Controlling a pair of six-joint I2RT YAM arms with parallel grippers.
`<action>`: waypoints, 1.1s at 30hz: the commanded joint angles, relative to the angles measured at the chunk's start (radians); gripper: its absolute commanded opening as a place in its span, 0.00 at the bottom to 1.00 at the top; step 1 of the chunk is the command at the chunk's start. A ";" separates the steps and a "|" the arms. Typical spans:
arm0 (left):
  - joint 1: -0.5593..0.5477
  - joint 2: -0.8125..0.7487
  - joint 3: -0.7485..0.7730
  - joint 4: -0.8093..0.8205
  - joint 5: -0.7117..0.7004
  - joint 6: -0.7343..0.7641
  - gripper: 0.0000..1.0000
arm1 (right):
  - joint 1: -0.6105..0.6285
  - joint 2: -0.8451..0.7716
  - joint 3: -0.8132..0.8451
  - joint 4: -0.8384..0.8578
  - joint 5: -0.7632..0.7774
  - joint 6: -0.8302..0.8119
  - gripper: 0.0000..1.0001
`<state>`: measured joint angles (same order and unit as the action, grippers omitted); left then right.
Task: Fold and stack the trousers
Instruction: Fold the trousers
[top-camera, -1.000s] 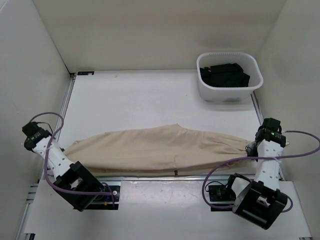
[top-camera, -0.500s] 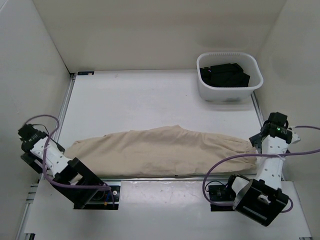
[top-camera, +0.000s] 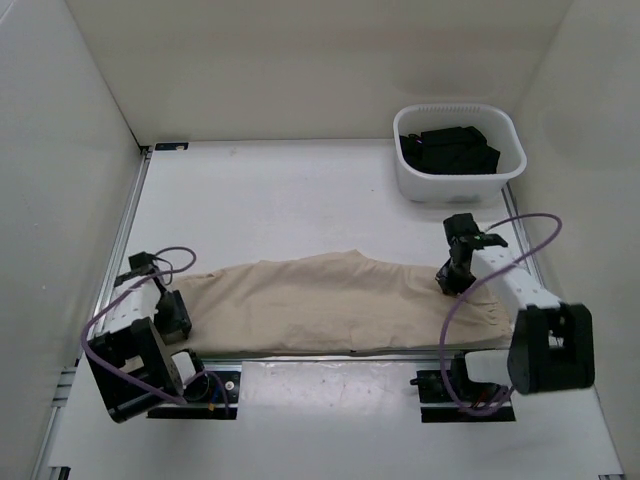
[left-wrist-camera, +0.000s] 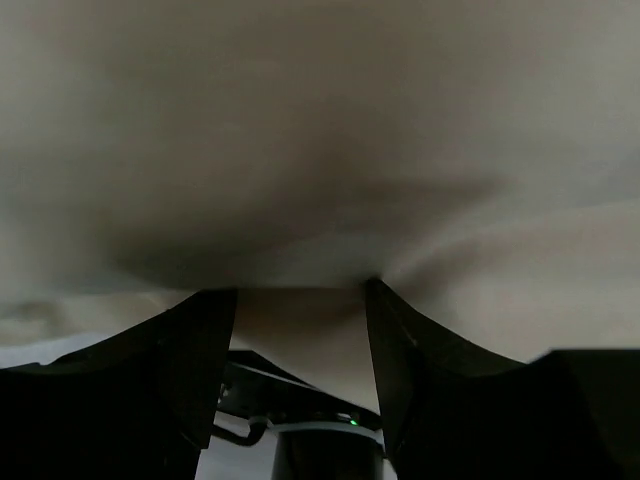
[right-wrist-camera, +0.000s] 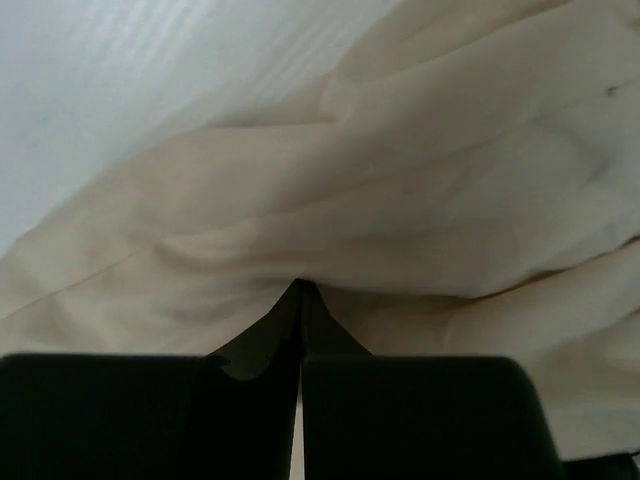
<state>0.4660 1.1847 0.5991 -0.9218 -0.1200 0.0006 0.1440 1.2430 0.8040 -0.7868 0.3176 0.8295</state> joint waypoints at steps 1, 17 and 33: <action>-0.099 -0.004 -0.053 0.144 -0.125 -0.001 0.66 | -0.024 0.105 -0.031 0.122 -0.023 0.086 0.00; -0.205 0.526 0.369 0.422 -0.168 -0.001 0.69 | -0.172 0.608 0.457 0.123 -0.018 -0.050 0.03; -0.254 0.415 0.182 0.354 -0.176 -0.001 0.75 | -0.356 -0.102 0.063 -0.013 -0.109 0.039 0.99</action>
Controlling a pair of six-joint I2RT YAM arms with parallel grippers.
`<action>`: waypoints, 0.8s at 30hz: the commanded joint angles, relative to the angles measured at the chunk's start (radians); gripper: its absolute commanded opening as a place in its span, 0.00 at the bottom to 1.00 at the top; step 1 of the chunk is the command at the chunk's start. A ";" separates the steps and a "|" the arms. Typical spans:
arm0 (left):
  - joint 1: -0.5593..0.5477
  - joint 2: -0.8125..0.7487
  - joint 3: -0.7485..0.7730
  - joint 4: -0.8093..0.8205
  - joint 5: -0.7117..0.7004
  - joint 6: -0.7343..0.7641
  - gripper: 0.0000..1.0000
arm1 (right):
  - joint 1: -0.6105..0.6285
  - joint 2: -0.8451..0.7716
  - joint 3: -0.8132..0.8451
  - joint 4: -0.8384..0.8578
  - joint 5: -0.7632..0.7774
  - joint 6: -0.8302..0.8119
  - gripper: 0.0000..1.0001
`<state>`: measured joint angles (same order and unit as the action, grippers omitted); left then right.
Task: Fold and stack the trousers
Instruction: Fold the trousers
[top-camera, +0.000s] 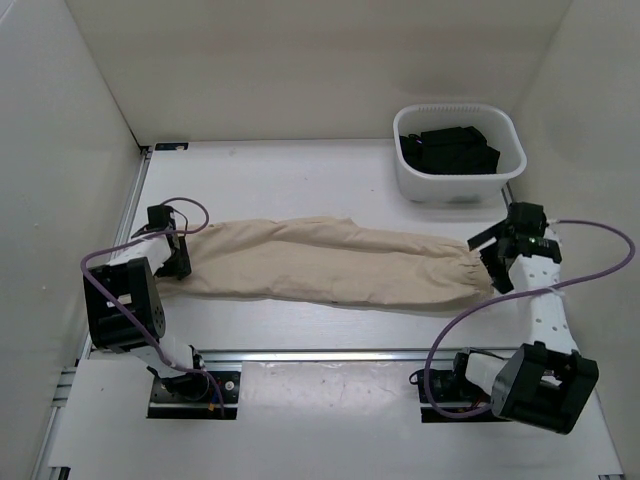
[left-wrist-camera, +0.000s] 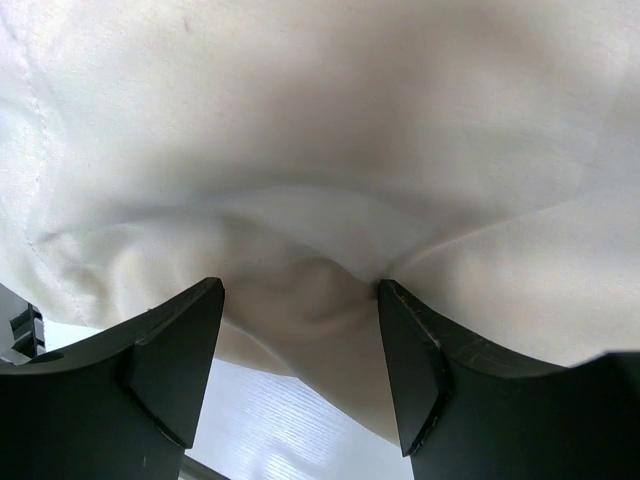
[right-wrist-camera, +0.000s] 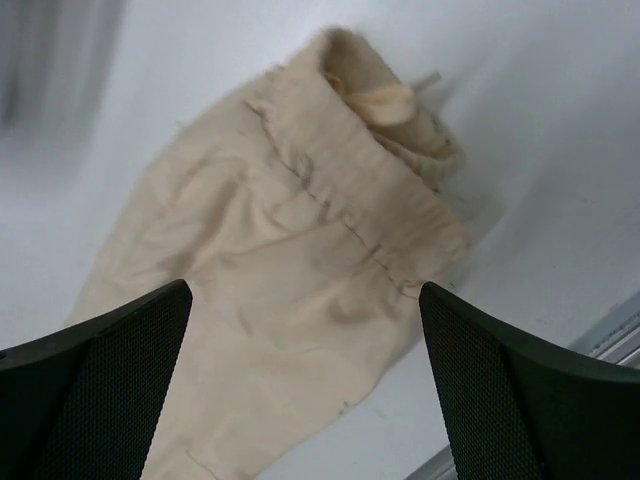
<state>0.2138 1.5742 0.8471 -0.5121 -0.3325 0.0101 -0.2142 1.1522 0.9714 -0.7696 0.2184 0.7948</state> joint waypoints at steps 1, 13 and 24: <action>-0.002 0.026 -0.066 -0.055 0.036 -0.010 0.75 | -0.008 -0.011 -0.147 0.008 -0.030 0.090 0.99; -0.002 0.044 -0.036 -0.065 0.026 -0.010 0.76 | -0.079 0.205 -0.454 0.468 -0.042 0.258 0.99; -0.011 0.044 -0.026 -0.083 0.035 -0.010 0.79 | -0.099 0.310 -0.378 0.437 -0.012 0.304 0.00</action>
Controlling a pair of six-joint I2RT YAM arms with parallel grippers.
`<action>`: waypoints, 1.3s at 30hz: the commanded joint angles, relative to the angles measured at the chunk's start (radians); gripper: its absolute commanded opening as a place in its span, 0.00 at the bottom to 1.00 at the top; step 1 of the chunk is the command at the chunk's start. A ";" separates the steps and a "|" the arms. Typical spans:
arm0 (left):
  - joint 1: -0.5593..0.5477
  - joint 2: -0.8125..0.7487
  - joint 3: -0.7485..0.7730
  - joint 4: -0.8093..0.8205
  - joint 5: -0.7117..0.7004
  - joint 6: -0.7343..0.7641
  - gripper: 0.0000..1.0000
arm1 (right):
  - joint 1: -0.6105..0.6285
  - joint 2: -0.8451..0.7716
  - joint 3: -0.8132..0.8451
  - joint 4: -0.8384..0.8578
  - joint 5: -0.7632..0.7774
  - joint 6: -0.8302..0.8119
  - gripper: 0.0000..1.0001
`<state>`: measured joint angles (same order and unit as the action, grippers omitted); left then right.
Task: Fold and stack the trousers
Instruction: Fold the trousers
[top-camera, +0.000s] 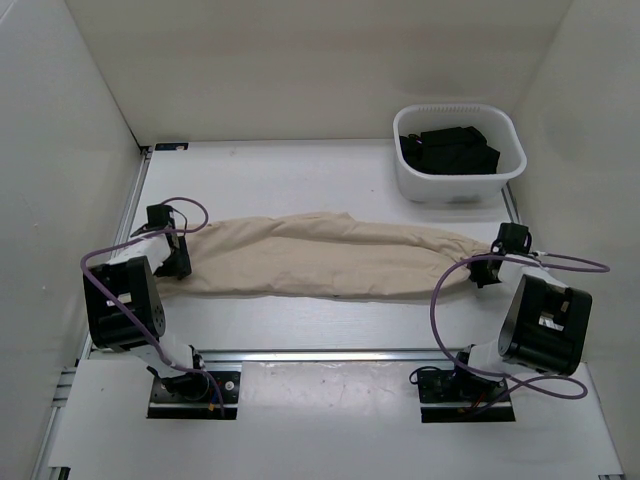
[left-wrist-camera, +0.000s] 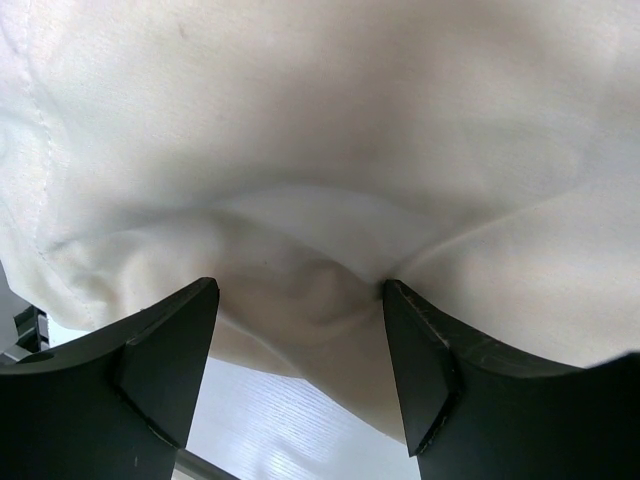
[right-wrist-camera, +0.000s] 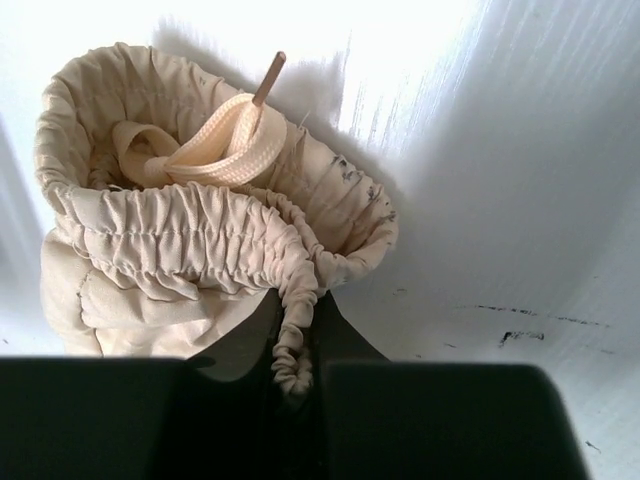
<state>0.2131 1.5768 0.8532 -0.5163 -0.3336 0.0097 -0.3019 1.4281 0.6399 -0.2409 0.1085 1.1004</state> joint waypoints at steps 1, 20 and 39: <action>-0.020 0.032 -0.032 -0.079 0.045 -0.010 0.79 | -0.011 0.017 -0.025 -0.115 0.135 -0.019 0.00; -0.142 0.071 0.014 -0.122 -0.004 -0.010 0.79 | 1.265 0.642 1.224 -0.834 0.910 -0.134 0.00; -0.142 0.123 0.052 -0.131 -0.024 -0.010 0.80 | 1.431 0.845 1.353 -0.410 0.478 -0.496 0.93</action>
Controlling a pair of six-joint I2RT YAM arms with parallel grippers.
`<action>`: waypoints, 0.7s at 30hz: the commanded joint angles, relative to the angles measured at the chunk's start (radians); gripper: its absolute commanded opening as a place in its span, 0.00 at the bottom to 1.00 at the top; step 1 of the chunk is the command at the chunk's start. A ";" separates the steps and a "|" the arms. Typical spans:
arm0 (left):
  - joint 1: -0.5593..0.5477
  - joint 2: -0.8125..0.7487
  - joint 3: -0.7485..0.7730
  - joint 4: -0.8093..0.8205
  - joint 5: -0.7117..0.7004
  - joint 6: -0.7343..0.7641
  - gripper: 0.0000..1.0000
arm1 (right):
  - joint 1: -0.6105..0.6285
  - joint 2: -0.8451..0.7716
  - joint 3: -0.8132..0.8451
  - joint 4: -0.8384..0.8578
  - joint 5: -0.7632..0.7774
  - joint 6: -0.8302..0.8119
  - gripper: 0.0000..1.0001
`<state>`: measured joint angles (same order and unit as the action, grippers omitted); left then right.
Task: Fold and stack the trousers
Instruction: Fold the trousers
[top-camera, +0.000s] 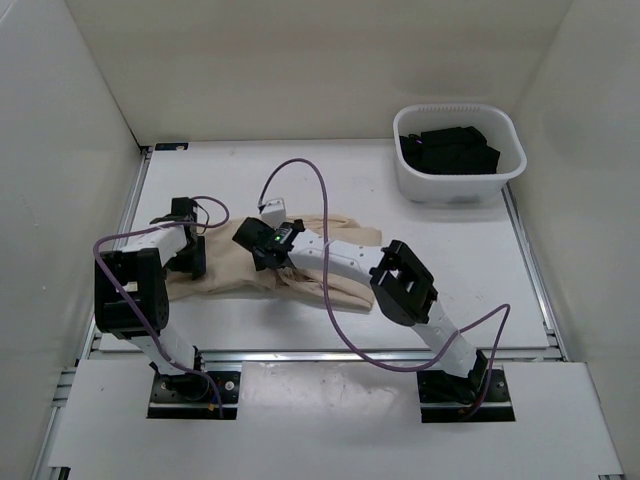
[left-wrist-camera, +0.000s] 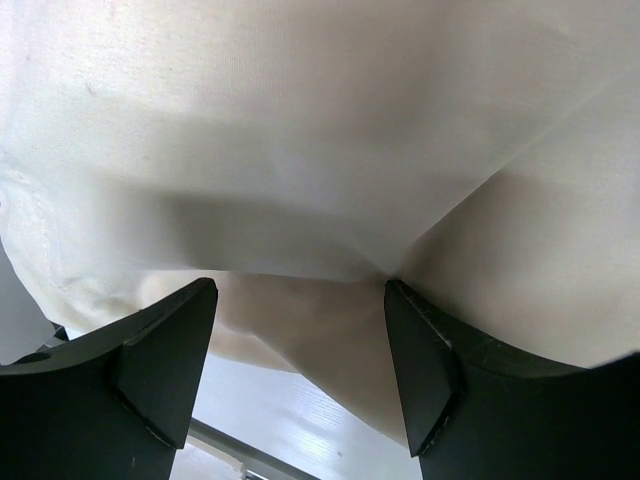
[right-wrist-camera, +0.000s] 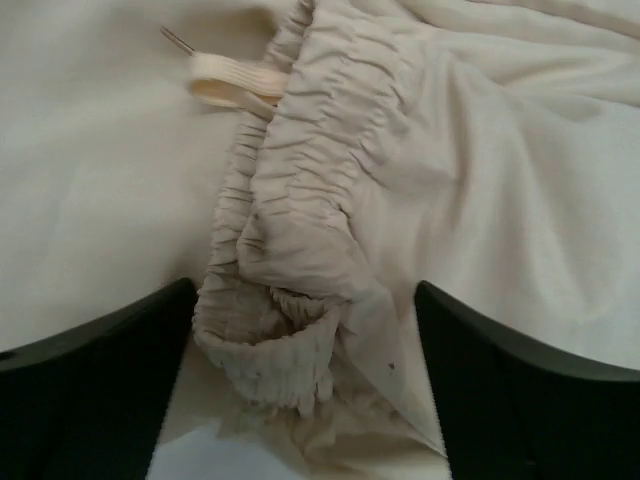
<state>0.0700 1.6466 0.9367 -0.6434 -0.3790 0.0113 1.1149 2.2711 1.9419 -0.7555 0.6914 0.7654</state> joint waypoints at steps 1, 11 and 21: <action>0.001 0.053 -0.032 -0.004 0.022 -0.011 0.80 | 0.014 -0.022 0.074 0.105 -0.122 -0.232 0.98; 0.001 -0.002 0.013 -0.022 -0.043 -0.011 0.84 | -0.052 -0.591 -0.539 0.265 -0.141 -0.002 0.87; -0.009 -0.053 0.186 -0.162 -0.015 -0.011 0.90 | -0.405 -0.935 -1.251 0.640 -0.458 0.348 0.98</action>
<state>0.0677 1.6417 1.0798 -0.7605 -0.3962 0.0078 0.7280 1.3983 0.7650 -0.3275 0.3424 1.0180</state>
